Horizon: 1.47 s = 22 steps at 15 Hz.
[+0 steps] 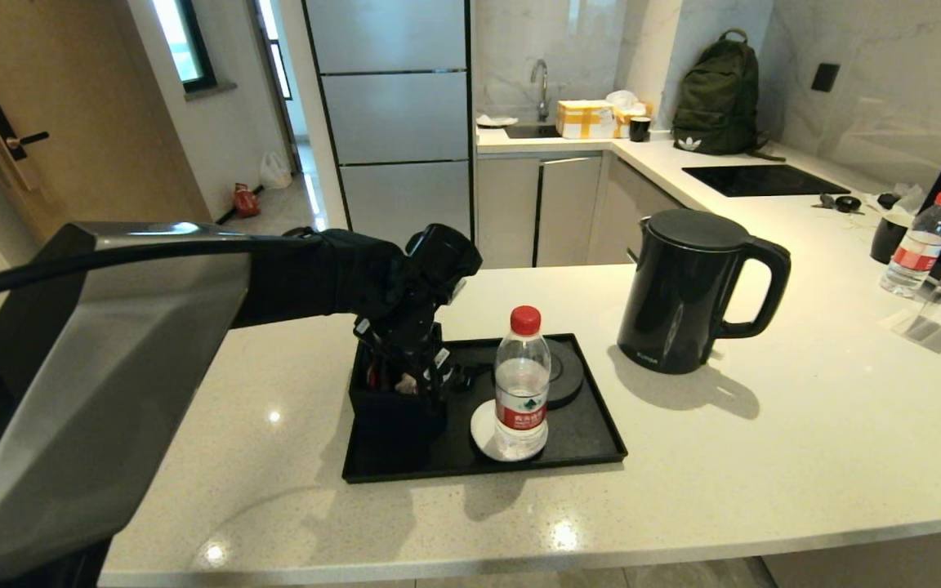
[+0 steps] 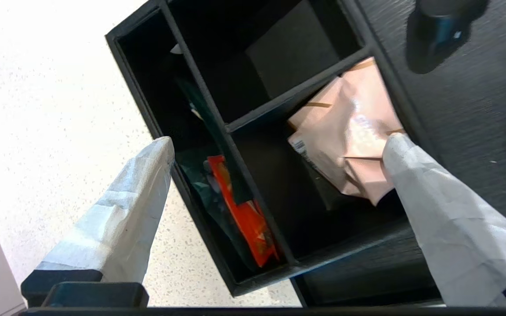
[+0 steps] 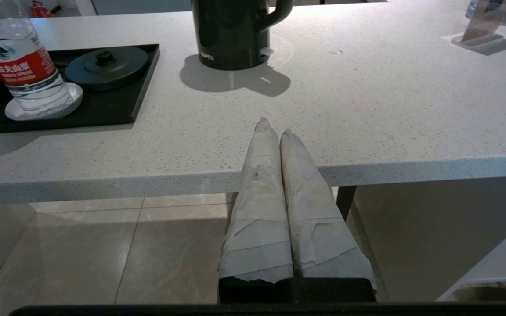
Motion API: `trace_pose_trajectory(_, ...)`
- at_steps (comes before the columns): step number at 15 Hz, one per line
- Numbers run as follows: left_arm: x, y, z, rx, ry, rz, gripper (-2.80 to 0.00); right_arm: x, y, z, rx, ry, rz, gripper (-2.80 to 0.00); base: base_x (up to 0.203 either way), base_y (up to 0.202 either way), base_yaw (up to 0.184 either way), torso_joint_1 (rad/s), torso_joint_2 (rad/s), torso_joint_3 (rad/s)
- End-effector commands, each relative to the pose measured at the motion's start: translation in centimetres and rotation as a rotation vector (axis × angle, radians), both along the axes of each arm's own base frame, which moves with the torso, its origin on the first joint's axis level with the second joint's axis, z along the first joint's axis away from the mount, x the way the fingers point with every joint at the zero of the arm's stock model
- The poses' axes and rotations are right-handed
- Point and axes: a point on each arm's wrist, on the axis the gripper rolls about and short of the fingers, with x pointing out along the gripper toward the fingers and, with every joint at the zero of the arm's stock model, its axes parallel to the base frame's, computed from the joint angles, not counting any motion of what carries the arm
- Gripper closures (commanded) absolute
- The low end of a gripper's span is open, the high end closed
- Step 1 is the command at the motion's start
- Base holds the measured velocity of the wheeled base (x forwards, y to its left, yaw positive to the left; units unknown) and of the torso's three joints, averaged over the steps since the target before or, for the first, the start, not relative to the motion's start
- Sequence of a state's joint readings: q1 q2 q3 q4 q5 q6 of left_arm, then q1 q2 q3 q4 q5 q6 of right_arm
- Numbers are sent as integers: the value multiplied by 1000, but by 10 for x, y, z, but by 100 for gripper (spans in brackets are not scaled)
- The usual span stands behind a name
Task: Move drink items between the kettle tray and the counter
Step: Pick up the tea bag
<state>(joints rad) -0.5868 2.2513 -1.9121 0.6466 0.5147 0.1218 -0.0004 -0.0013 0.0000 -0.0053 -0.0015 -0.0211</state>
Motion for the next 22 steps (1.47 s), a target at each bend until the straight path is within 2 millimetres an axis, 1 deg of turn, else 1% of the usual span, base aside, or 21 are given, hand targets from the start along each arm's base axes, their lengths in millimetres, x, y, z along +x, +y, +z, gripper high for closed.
trace_pose_trajectory(1,0,1,0,5,1,4,-280,0,0,0,0,2,0,0,0,0,0,0,0,0)
trace_pose_trajectory(5,0,1,0,5,1,4,-280,0,0,0,0,2,0,0,0,0,0,0,0,0)
trace_pose_trajectory(7,-1,4,-7,25,18,21,-280,0,0,0,0,2,0,0,0,0,0,0,0,0)
trace_pose_trajectory(8,-1,4,-7,25,18,20,-280,0,0,0,0,2,0,0,0,0,0,0,0,0)
trace_pose_trajectory(9,-4,2,-12,35,32,15,-280,0,0,0,0,2,-1,0,0,0,0,0,0,0)
trace_pose_trajectory(13,-5,-3,-9,29,19,5,-280,0,0,0,0,2,0,0,0,0,0,0,0,0)
trace_pose_trajectory(19,-5,-2,-8,25,15,7,-280,0,0,0,0,2,0,0,0,0,0,0,0,0)
trace_pose_trajectory(20,-6,-1,-4,26,9,6,-280,0,0,0,0,2,0,0,0,0,0,0,0,0)
trace_pose_trajectory(22,-6,-1,-6,29,18,8,-280,0,0,0,0,2,0,0,0,0,0,0,0,0)
